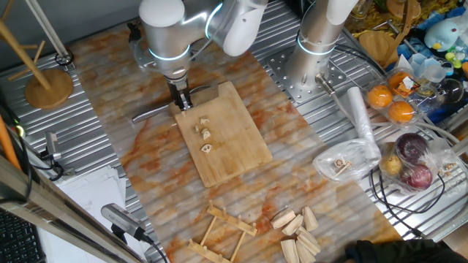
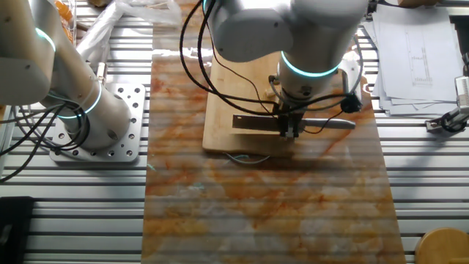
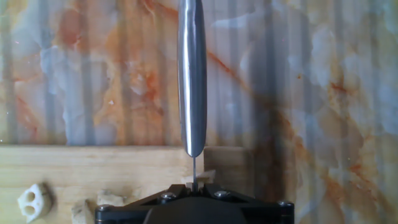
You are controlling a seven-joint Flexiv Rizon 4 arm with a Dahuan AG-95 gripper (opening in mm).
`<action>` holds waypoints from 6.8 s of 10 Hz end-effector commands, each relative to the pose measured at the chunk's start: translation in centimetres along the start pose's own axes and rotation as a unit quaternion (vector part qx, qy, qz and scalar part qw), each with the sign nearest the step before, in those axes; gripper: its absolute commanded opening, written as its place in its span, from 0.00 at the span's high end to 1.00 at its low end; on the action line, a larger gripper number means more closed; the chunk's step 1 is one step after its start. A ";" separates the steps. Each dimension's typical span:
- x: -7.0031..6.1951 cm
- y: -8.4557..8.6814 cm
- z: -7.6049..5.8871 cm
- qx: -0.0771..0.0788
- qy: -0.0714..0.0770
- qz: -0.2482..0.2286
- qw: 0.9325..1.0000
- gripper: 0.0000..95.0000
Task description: Slice the lotus root
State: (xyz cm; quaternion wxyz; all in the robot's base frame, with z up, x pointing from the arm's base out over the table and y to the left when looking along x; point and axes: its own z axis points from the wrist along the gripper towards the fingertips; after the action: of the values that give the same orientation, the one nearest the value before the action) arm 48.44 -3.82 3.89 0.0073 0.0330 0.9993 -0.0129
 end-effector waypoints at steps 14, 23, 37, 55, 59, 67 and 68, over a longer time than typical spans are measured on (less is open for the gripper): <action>2.0 3.1 -4.4 -0.075 0.032 -0.017 0.996 1.00; 1.5 9.4 -5.7 -0.074 0.052 -0.064 0.994 1.00; 3.0 10.8 -2.5 -0.067 0.039 -0.096 0.992 1.00; 2.7 7.7 -2.2 -0.039 0.030 -0.179 0.983 1.00; 2.3 7.1 -2.6 -0.028 0.033 -0.199 0.979 1.00; 2.4 8.4 -3.1 -0.044 0.042 -0.174 0.983 1.00; 2.4 8.7 -3.0 -0.042 0.043 -0.167 0.984 1.00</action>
State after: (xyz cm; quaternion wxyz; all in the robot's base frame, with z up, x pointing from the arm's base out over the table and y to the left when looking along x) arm 46.64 5.09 6.66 -0.0357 -0.1336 0.9899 0.0299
